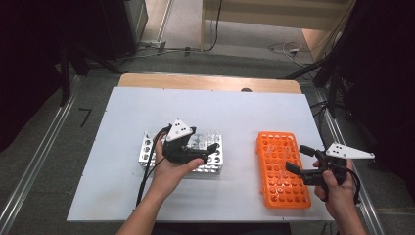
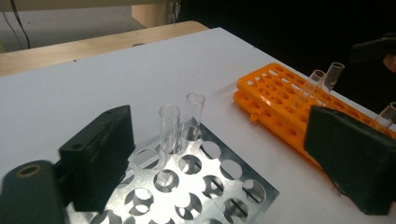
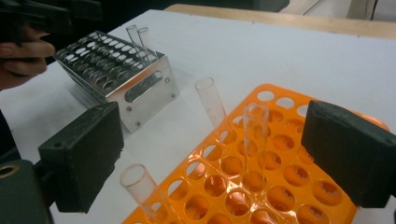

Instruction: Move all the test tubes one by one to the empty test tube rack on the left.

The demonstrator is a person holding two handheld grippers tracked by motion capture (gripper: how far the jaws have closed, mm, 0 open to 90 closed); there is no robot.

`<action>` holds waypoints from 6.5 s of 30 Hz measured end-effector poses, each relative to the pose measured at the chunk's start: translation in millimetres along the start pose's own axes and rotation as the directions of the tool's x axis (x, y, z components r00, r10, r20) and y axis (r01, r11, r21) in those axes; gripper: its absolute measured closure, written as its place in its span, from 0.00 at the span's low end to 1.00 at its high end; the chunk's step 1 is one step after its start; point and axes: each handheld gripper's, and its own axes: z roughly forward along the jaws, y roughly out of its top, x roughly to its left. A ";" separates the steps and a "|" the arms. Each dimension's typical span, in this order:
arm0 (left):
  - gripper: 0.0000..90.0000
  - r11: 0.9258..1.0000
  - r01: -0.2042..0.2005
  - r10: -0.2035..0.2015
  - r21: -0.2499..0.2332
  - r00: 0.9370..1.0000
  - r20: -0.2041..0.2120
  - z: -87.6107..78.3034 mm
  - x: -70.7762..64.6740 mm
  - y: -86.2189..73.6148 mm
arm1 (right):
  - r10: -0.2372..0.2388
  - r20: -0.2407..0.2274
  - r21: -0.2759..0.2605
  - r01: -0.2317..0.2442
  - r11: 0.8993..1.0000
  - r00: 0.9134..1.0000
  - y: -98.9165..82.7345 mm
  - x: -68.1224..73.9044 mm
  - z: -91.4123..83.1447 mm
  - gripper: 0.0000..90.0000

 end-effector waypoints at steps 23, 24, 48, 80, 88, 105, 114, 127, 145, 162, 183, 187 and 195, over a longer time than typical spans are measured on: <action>0.00 1.000 0.005 -0.005 0.002 1.000 0.013 -40.2 -7.4 -21.2 | 0.023 0.046 0.148 -0.030 0.988 0.999 -18.1 -22.9 28.8 0.51; 0.00 1.000 0.009 -0.009 0.002 1.000 0.013 -40.4 -7.1 -21.5 | 0.020 0.046 0.153 -0.027 0.988 0.999 -18.3 -23.4 29.1 0.53; 0.00 1.000 0.017 -0.018 0.003 1.000 0.015 -43.6 -3.8 -23.4 | -0.077 0.137 0.190 0.050 0.980 0.988 -24.6 -15.9 39.9 0.82; 0.00 1.000 -0.010 0.010 0.004 0.999 0.050 -41.2 -17.0 -19.9 | -0.101 -0.013 0.008 0.101 0.995 0.995 33.6 50.0 7.7 0.82; 0.00 1.000 -0.022 0.022 -0.002 0.997 0.078 -39.8 -26.0 -16.9 | -0.131 -0.084 0.033 0.134 0.990 0.988 33.7 74.5 23.9 0.82; 0.02 0.998 -0.059 0.060 -0.012 0.987 0.149 -37.5 -49.2 -11.1 | -0.161 -0.187 0.095 0.181 0.979 0.969 23.8 109.9 55.1 0.82; 0.03 0.997 -0.067 0.070 -0.023 0.979 0.190 -36.9 -60.1 -8.9 | -0.172 -0.223 0.122 0.202 0.972 0.959 17.6 123.2 68.3 0.82; 0.21 0.996 -0.084 0.087 -0.024 0.964 0.251 -31.7 -76.9 -7.4 | -0.186 -0.260 0.137 0.226 0.964 0.948 14.7 134.7 77.9 0.82; 0.73 0.989 -0.147 0.143 -0.005 0.953 0.269 -24.7 -89.7 -11.5 | -0.204 -0.296 0.136 0.252 0.958 0.933 14.0 145.4 82.3 0.82; 0.84 0.985 -0.173 0.167 0.001 0.952 0.256 -24.4 -89.1 -12.4 | -0.200 -0.306 0.135 0.250 0.959 0.931 13.5 144.9 82.9 0.82; 0.84 0.991 -0.127 0.133 -0.046 0.980 0.150 -38.8 -57.4 -0.5 | -0.193 -0.229 0.066 0.212 0.975 0.954 21.0 118.7 58.8 0.15; 0.84 0.992 -0.108 0.115 -0.060 0.986 0.124 -42.6 -47.5 3.1 | -0.176 -0.208 0.051 0.191 0.980 0.962 22.6 110.6 50.8 0.01; 0.85 0.992 -0.101 0.107 -0.082 0.991 0.075 -45.0 -30.6 11.6 | -0.153 -0.175 0.034 0.162 0.986 0.973 22.1 93.0 36.5 0.00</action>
